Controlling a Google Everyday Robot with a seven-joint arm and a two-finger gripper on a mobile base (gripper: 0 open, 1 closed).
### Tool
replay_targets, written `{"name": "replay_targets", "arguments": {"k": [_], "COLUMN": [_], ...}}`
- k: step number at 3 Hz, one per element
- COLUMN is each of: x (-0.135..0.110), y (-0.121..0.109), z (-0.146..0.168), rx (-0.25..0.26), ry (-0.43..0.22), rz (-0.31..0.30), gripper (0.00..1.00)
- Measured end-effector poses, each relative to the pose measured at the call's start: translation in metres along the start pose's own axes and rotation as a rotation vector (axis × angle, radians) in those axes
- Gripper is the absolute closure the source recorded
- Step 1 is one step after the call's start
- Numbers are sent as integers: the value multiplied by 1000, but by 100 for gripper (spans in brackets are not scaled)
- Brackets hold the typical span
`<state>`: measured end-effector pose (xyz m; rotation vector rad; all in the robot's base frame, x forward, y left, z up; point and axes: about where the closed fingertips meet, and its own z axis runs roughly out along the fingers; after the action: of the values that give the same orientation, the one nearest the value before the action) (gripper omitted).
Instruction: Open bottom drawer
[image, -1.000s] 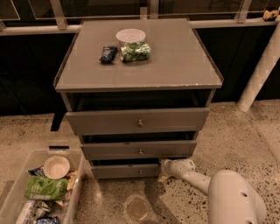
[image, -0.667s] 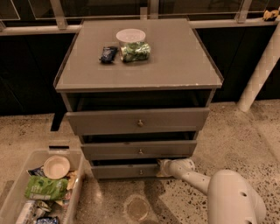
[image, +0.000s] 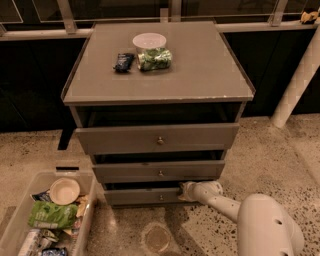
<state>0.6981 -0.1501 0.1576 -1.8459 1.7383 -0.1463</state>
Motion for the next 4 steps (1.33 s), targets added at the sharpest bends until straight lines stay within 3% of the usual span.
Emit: {"name": "replay_targets", "arguments": {"k": [1, 4], "x": [0, -2], "y": [0, 7], "z": [0, -7], "rx": [0, 1], "ry": [0, -10], "rz": [0, -27], "gripper": [100, 100]}}
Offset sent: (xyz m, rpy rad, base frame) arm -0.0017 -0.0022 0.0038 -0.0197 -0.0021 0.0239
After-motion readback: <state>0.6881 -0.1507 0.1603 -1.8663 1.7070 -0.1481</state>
